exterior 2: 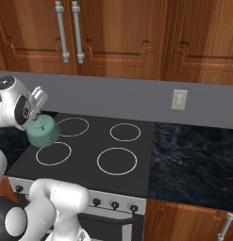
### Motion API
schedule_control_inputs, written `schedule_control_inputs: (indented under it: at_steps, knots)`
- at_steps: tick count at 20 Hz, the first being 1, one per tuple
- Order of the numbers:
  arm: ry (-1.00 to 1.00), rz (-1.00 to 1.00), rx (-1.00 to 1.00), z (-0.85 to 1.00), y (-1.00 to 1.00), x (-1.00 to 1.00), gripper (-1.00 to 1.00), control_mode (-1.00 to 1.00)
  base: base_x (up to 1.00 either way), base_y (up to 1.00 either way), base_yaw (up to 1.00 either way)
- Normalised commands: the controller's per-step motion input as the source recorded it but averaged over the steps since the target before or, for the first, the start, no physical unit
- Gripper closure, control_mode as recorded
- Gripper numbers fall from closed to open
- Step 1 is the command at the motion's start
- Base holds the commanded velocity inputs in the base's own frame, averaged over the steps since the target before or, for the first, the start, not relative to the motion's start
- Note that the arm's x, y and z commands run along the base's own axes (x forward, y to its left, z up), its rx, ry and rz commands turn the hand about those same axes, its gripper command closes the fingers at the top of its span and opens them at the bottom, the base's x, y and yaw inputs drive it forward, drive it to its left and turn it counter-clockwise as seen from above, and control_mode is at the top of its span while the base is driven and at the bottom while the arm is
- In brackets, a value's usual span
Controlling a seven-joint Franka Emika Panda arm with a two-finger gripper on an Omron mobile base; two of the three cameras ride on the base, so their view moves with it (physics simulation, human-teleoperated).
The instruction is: The kettle is done boiling. Turn off the stove, then wait for 300 timesteps before moving the kettle to the dining table.
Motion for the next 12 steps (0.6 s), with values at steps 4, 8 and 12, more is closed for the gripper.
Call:
schedule_control_inputs:
  at_steps: [4, 8, 12]
  knots:
    - [0.00, -0.07, 0.02, 0.41, -0.15, -0.36, 1.00, -1.00, 0.00, 0.00, 0.00]
    - [0.00, -0.08, 0.00, 0.31, -0.17, -0.46, 1.00, -1.00, 0.00, 0.00, 0.00]
    - [-0.01, -0.07, 0.01, 0.32, -0.16, -0.48, 1.00, -1.00, 0.00, 0.00, 0.00]
